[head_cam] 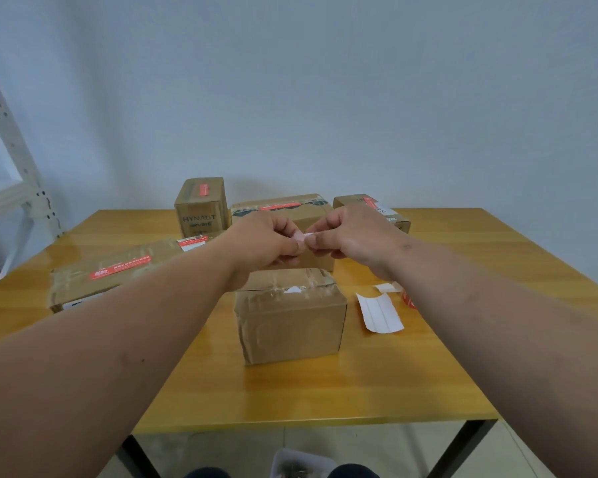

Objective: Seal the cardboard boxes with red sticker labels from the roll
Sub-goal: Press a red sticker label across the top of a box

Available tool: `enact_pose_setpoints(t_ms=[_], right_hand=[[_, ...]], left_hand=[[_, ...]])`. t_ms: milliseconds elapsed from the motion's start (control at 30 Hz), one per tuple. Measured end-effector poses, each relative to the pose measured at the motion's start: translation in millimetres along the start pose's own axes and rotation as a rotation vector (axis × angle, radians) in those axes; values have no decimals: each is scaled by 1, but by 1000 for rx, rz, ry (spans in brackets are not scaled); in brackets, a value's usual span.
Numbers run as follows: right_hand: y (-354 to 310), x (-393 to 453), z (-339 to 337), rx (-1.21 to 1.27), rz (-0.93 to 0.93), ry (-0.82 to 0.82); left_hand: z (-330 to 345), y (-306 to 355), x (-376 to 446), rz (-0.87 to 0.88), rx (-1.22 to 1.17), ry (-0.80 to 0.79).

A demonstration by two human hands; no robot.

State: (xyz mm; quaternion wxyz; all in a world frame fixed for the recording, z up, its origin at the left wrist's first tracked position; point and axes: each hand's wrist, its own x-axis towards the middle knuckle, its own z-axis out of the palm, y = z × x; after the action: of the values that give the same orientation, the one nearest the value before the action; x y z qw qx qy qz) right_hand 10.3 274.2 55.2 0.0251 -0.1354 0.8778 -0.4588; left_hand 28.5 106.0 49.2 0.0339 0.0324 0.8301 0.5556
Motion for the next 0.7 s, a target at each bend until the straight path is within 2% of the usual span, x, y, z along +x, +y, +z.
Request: enact_pose_setpoints(t_ms=[133,300,400,600,700], right_hand=[[-4,2,1,18,-16,28],[-11,1,5,-46,-61,61],[-12,-1,6,-33,-63,51],[-14,-5,6,-20,-91,33],[-13,-4,8,-96,-95,24]], left_hand=[[-6,5,0,-64,-39,-28],[-4,6,0,-93,-82,136],[-5,5,-2,-70,-71,167],[-11,1,-5,-155,-198,45],[-13,0,-7,-178,-222,-10]])
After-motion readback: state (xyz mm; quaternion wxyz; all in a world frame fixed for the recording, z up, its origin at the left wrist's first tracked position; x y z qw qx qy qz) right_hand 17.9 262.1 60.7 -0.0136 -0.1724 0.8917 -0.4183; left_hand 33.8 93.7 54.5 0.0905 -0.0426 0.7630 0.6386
